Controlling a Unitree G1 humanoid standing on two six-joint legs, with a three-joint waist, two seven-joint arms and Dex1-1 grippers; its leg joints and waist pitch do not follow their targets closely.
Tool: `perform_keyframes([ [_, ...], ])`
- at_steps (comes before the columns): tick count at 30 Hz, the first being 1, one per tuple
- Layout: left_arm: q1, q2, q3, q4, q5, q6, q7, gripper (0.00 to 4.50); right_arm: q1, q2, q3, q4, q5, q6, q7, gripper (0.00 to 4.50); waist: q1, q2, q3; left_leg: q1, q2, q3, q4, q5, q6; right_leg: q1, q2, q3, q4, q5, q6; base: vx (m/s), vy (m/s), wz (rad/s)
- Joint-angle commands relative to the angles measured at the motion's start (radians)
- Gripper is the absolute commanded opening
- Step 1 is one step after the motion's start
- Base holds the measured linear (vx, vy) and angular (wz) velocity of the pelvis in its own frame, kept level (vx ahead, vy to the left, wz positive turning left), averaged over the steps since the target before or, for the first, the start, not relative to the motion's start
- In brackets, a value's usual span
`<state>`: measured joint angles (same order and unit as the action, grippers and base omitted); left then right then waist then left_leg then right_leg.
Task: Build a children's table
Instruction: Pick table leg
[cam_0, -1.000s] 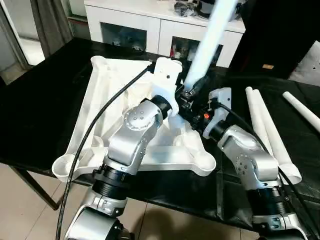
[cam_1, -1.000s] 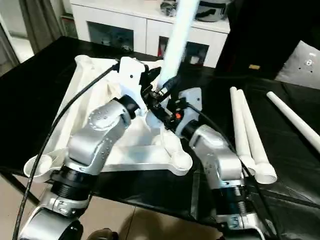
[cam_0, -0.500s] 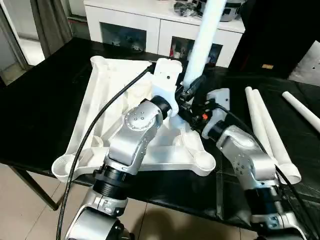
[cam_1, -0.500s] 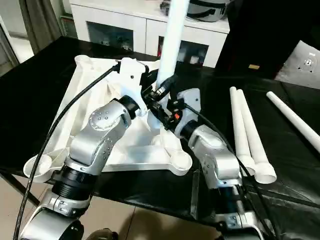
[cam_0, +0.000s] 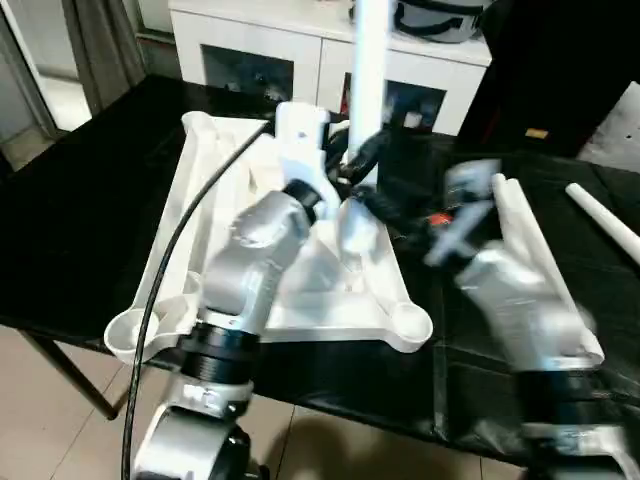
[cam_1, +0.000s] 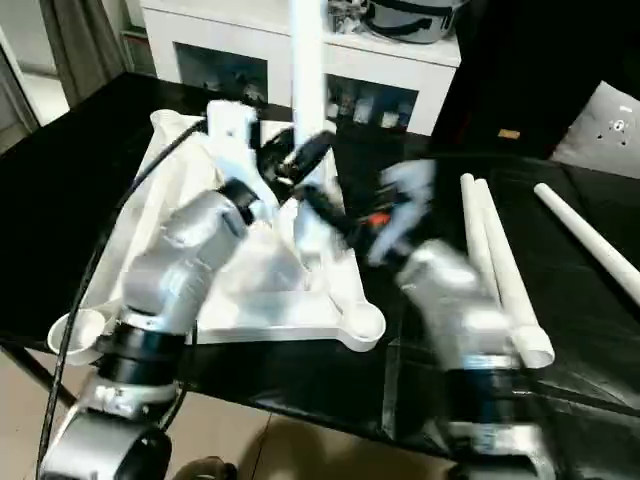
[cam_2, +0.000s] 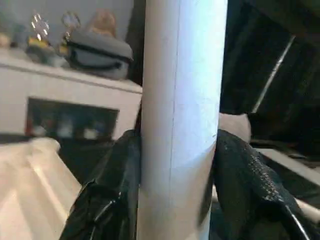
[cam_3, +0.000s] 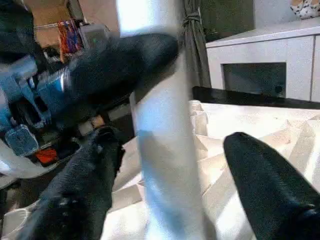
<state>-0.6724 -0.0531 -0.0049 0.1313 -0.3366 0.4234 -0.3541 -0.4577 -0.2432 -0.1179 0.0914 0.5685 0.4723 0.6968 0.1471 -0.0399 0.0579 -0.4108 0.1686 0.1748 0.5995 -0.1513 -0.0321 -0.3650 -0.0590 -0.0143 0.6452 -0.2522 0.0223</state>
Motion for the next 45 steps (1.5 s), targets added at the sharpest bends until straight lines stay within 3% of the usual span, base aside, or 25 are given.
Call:
perform_keyframes([
  [1, -0.022, 0.004, 0.012, -0.002, -0.048, 0.039, -0.042, 1.84, 0.008, -0.026, -0.042, -0.015, 0.045, 0.05, 0.026, 3.8, 0.001, 0.001, -0.069, 0.04, 0.058, -0.022, -0.069, -0.154, 0.004, 0.029, -0.08, 0.027, -0.074, 0.103, -0.212, 0.0, 0.0, 0.0],
  [2, -0.022, 0.007, 0.015, -0.003, -0.058, 0.047, -0.053, 1.84, 0.007, -0.032, -0.05, -0.013, 0.056, 0.061, 0.031, 3.8, 0.001, 0.001, -0.07, 0.039, 0.057, -0.021, -0.069, -0.153, 0.006, 0.029, -0.081, 0.027, -0.074, 0.097, -0.216, 0.0, 0.0, 0.0],
  [4, -0.022, 0.031, 0.034, -0.013, -0.13, 0.109, -0.125, 1.84, -0.018, -0.056, -0.126, 0.018, 0.123, 0.094, 0.027, 3.97, -0.001, 0.002, -0.071, 0.041, 0.057, -0.02, -0.067, -0.146, 0.006, 0.028, -0.081, 0.027, -0.072, 0.1, -0.225, 0.0, 0.0, 0.0],
  [6, -0.025, 0.044, 0.044, -0.021, -0.174, 0.15, -0.165, 1.84, -0.024, -0.075, -0.145, 0.025, 0.142, 0.109, 0.034, 4.2, 0.001, 0.005, -0.071, 0.041, 0.058, -0.02, -0.068, -0.146, 0.003, 0.026, -0.079, 0.026, -0.072, 0.096, -0.232, 0.0, 0.0, 0.0],
  [10, -0.028, 0.056, 0.055, -0.031, -0.225, 0.191, -0.211, 1.84, -0.02, -0.097, -0.144, 0.022, 0.152, 0.125, 0.062, 4.46, 0.0, 0.003, -0.069, 0.041, 0.057, -0.019, -0.07, -0.161, -0.005, 0.028, -0.081, 0.025, -0.075, 0.07, -0.236, 0.0, 0.0, 0.0],
  [13, -0.032, 0.089, 0.066, -0.079, -0.345, 0.289, -0.323, 1.84, 0.003, -0.131, -0.124, -0.006, 0.19, 0.19, 0.132, 4.5, 0.002, 0.001, -0.069, 0.04, 0.056, -0.018, -0.068, -0.147, 0.0, 0.03, -0.081, 0.025, -0.073, 0.068, -0.246, 0.0, 0.0, 0.0],
  [18, -0.04, 0.121, 0.054, -0.093, -0.381, 0.326, -0.389, 1.84, 0.026, -0.148, -0.106, -0.04, 0.216, 0.224, 0.167, 4.5, 0.002, 0.002, -0.066, 0.041, 0.057, -0.017, -0.07, -0.167, 0.0, 0.027, -0.081, 0.027, -0.079, 0.031, -0.238, 0.0, 0.0, 0.0],
  [21, -0.047, 0.137, 0.041, -0.098, -0.382, 0.327, -0.421, 1.84, 0.041, -0.162, -0.096, -0.061, 0.229, 0.237, 0.199, 4.5, 0.004, 0.003, -0.066, 0.043, 0.059, -0.019, -0.074, -0.182, -0.015, 0.026, -0.081, 0.027, -0.081, 0.004, -0.231, 0.0, 0.0, 0.0],
  [30, -0.036, 0.195, -0.046, -0.147, -0.328, 0.277, -0.516, 1.84, 0.089, -0.235, -0.027, -0.16, 0.245, 0.271, 0.33, 4.5, 0.007, 0.002, -0.065, 0.041, 0.061, -0.021, -0.076, -0.173, -0.012, 0.028, -0.082, 0.027, -0.082, 0.012, -0.21, 0.0, 0.0, 0.0],
  [35, -0.031, 0.222, -0.094, -0.158, -0.299, 0.256, -0.561, 1.84, 0.093, -0.266, 0.043, -0.163, 0.177, 0.235, 0.379, 4.5, 0.003, -0.001, -0.064, 0.042, 0.061, -0.02, -0.076, -0.196, -0.024, 0.025, -0.084, 0.029, -0.083, -0.035, -0.214, 0.0, 0.0, 0.0],
  [39, -0.031, 0.226, -0.118, -0.171, -0.293, 0.255, -0.564, 1.84, 0.086, -0.28, 0.093, -0.146, 0.128, 0.211, 0.396, 4.5, 0.003, -0.004, -0.065, 0.041, 0.061, -0.02, -0.074, -0.178, -0.023, 0.025, -0.084, 0.028, -0.08, -0.011, -0.221, 0.0, 0.0, 0.0],
  [40, -0.031, 0.228, -0.127, -0.171, -0.282, 0.251, -0.562, 1.84, 0.084, -0.28, 0.101, -0.144, 0.124, 0.207, 0.398, 4.22, 0.002, -0.005, -0.065, 0.041, 0.061, -0.019, -0.072, -0.167, -0.016, 0.025, -0.083, 0.028, -0.079, 0.005, -0.222, 0.0, 0.0, 0.0],
  [45, -0.028, 0.224, -0.151, -0.168, -0.263, 0.231, -0.56, 1.84, 0.075, -0.258, 0.133, -0.128, 0.078, 0.161, 0.386, 3.84, 0.004, -0.007, -0.065, 0.039, 0.061, -0.018, -0.07, -0.156, 0.0, 0.025, -0.084, 0.028, -0.078, 0.012, -0.229, 0.0, 0.0, 0.0],
])
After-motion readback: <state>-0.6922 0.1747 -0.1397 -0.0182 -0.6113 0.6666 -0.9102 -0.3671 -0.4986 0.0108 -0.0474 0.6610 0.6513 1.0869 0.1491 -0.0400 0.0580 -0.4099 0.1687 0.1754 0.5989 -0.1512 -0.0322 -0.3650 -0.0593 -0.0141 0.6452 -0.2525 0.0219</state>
